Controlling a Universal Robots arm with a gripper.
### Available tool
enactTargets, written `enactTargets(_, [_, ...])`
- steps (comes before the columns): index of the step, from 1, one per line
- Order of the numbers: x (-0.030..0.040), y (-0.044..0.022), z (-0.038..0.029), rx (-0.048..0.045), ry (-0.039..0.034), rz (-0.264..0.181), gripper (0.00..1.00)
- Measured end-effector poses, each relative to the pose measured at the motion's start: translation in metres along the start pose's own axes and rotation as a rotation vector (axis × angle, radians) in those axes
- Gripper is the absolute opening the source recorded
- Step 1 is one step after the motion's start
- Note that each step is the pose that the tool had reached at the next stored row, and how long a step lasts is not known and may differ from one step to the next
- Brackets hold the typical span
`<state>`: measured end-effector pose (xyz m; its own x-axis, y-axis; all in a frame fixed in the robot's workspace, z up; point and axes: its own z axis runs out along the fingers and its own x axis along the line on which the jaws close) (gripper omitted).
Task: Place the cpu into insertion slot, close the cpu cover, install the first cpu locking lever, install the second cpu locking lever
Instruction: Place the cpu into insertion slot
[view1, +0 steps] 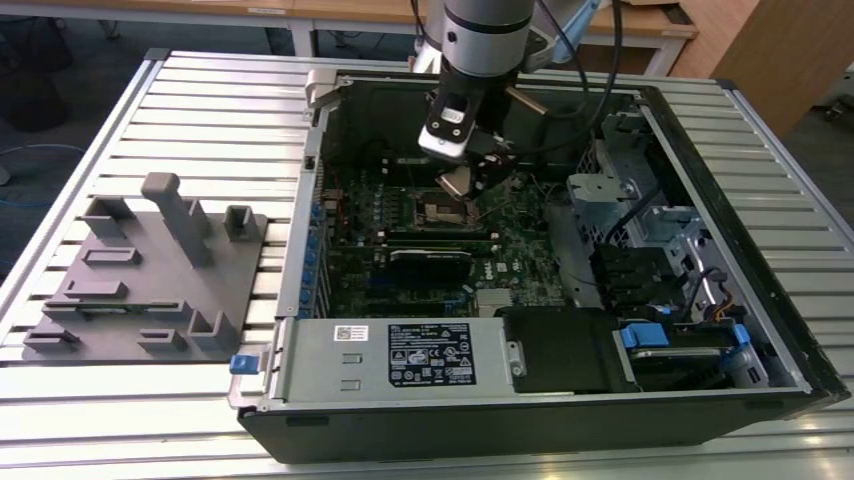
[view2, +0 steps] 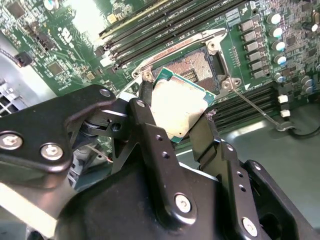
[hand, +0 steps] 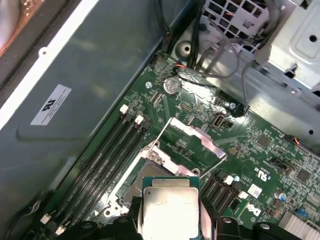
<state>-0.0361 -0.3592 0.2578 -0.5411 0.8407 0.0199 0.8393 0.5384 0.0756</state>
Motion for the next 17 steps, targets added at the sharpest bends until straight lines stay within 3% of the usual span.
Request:
enactTargets(12, [0.0000,-0.0001,0.0016,-0.0042,-0.0158,0.208,0.54])
enactTargets(15, [-0.0001,-0.0002,0.0024,-0.0059,-0.0227,0.299,0.54])
enactTargets(17, [-0.0001,-0.0002,0.0027,-0.0066,-0.0254,0.335,0.54])
